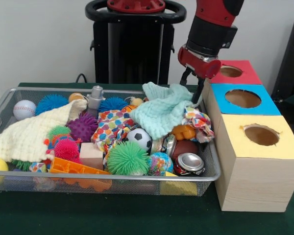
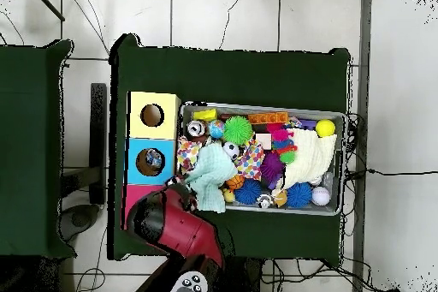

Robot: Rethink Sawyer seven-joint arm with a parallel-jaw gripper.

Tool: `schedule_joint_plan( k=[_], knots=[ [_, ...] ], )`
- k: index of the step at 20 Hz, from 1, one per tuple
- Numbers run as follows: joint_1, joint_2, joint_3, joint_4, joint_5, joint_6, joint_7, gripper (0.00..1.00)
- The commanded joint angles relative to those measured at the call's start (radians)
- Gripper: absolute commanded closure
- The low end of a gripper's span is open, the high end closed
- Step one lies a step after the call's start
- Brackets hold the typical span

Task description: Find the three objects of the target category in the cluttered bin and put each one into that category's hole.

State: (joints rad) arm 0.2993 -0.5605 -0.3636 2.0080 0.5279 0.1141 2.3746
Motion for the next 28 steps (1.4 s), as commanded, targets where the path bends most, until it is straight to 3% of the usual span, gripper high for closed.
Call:
schedule_joint_plan(
  k=[1, 7, 14, 22, 28],
  knots=[
    [-0.002, -0.044, -0.058, -0.092, -0.041, 0.100, 0.079, 0.00],
    [-0.103, -0.125, -0.043, -0.092, -0.118, 0.136, -0.013, 0.00],
    [-0.232, -0.177, 0.047, -0.058, -0.197, 0.091, -0.039, 0.00],
    [-0.447, -0.145, 0.197, -0.066, -0.338, 0.000, -0.081, 0.00],
    [-0.502, -0.139, 0.215, -0.084, -0.429, -0.027, -0.059, 0.00]
  ],
)
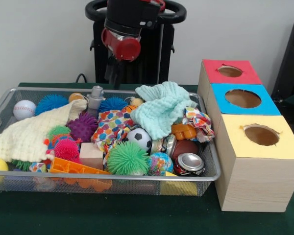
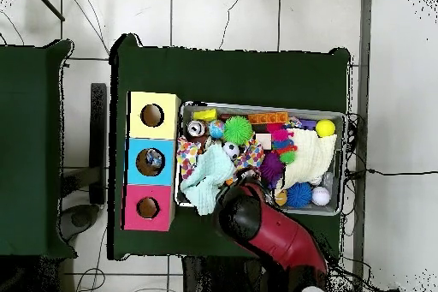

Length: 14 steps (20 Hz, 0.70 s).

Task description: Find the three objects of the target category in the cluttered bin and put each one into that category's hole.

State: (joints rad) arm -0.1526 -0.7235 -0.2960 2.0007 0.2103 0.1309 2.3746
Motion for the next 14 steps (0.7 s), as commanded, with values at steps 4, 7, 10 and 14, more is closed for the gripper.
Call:
schedule_joint_plan(
  k=[4, 7, 10, 14],
  knots=[
    [-0.115, 0.057, 0.175, -0.101, -0.184, -0.081, -0.063, 0.00],
    [-0.157, 0.083, 0.191, -0.120, -0.235, -0.102, -0.059, 0.00],
    [-0.204, 0.109, 0.214, -0.152, -0.279, -0.096, -0.068, 0.00],
    [-0.271, 0.143, 0.246, -0.207, -0.337, -0.084, -0.087, 0.00]
  ],
)
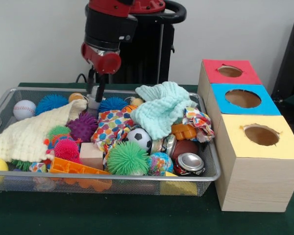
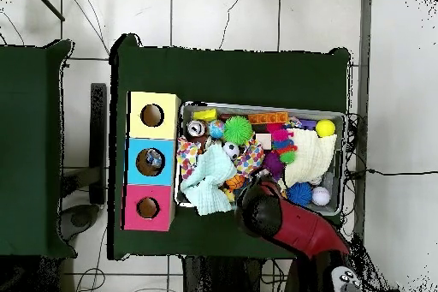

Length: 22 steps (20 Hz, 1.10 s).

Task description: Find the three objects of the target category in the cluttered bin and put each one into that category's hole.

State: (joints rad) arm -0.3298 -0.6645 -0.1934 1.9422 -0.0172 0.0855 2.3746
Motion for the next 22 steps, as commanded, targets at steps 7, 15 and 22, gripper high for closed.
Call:
schedule_joint_plan(
  k=[7, 15, 22],
  knots=[
    [-0.159, 0.078, 0.155, -0.224, -0.199, 0.038, -0.114, 0.00],
    [-0.222, 0.161, 0.183, -0.273, -0.278, 0.025, -0.095, 0.00],
    [-0.228, 0.304, 0.173, -0.350, -0.313, -0.031, -0.047, 0.00]
  ],
)
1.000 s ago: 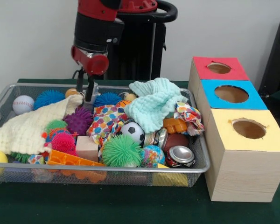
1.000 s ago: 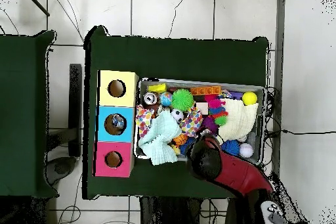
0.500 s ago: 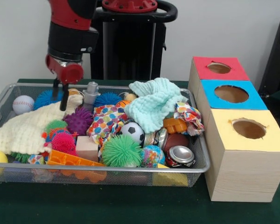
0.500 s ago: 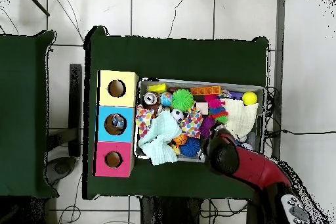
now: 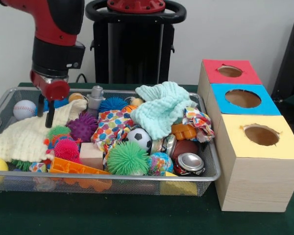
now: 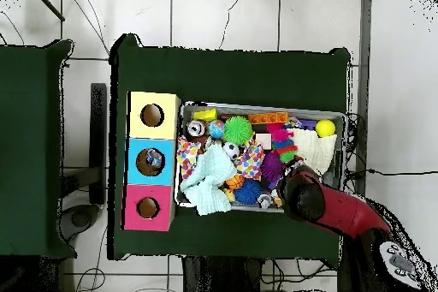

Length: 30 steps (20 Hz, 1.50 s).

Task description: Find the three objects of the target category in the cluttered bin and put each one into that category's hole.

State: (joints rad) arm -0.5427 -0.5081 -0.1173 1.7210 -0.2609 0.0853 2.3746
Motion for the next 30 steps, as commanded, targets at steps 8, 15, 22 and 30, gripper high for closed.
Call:
schedule_joint_plan(
  k=[8, 15, 22, 30],
  knots=[
    [-0.070, 0.268, 0.135, -0.201, -0.112, -0.053, -0.048, 0.00],
    [-0.063, 0.280, 0.140, -0.217, -0.145, -0.038, -0.049, 0.00],
    [-0.039, 0.264, 0.129, -0.209, -0.150, -0.001, -0.031, 1.00],
    [0.117, 0.093, 0.030, -0.043, -0.057, 0.022, 0.116, 1.00]
  ],
)
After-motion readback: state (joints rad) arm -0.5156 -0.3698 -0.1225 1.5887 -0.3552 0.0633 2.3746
